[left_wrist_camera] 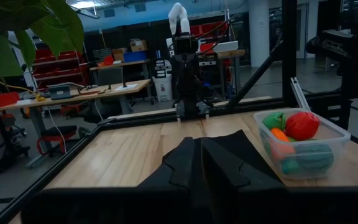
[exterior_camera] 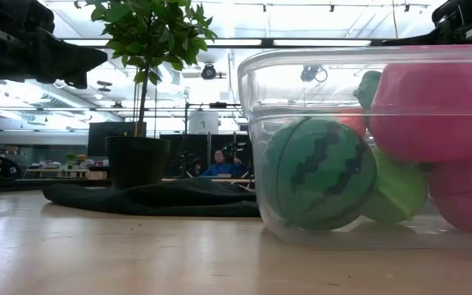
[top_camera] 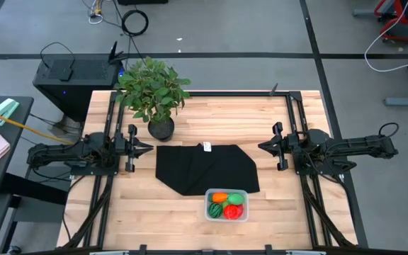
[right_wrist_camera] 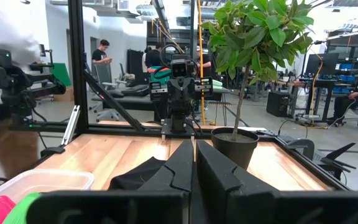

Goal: Pick and placing Produce into tupperware
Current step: Return to Home Position

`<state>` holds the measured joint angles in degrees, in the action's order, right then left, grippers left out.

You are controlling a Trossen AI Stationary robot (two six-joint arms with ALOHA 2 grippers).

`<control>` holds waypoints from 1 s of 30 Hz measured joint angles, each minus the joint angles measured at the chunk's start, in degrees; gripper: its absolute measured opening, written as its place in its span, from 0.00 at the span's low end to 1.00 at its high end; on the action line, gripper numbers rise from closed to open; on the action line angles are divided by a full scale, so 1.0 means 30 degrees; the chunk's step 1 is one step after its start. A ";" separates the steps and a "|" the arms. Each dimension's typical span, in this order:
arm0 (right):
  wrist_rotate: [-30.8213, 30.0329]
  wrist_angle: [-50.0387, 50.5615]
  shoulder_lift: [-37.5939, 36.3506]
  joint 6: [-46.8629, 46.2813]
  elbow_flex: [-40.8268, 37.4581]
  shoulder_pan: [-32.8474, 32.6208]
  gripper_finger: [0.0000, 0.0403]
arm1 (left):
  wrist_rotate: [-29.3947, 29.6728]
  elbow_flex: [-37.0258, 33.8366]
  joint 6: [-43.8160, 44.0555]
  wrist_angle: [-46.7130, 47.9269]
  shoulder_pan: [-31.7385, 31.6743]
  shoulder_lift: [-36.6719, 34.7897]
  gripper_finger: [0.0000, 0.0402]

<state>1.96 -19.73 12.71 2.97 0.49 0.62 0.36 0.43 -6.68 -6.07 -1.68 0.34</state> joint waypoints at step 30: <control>-0.0001 -0.0006 0.0000 0.0006 0.0000 0.0001 0.07 | -0.0004 0.0006 0.0001 -0.0004 0.0001 0.0000 0.09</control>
<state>1.96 -19.75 12.71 2.98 0.49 0.62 0.35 0.45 -6.67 -6.08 -1.67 0.34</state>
